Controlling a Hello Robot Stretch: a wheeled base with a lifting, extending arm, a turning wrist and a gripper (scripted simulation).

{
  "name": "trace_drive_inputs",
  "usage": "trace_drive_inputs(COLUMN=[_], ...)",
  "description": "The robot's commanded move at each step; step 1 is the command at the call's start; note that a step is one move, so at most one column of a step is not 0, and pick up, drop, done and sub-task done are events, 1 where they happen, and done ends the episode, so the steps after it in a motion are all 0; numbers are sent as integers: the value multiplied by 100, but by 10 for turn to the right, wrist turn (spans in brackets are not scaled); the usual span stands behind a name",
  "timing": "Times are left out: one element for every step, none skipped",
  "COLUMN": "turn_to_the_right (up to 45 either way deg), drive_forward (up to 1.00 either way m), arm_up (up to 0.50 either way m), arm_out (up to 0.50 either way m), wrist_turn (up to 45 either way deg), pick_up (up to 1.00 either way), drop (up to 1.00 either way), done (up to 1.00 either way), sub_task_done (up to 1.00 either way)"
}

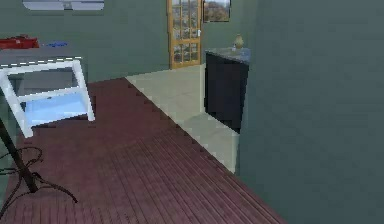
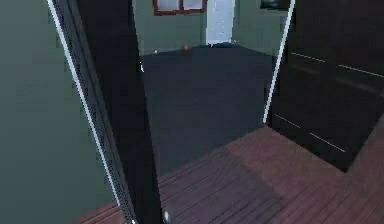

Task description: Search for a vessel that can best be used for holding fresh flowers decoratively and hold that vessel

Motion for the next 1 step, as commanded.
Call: trace_drive_inputs(turn_to_the_right=[0], drive_forward=[100], arm_up=[0], arm_out=[0], wrist_turn=[0], pick_up=[0], drop=[0], done=[0], sub_task_done=[0])
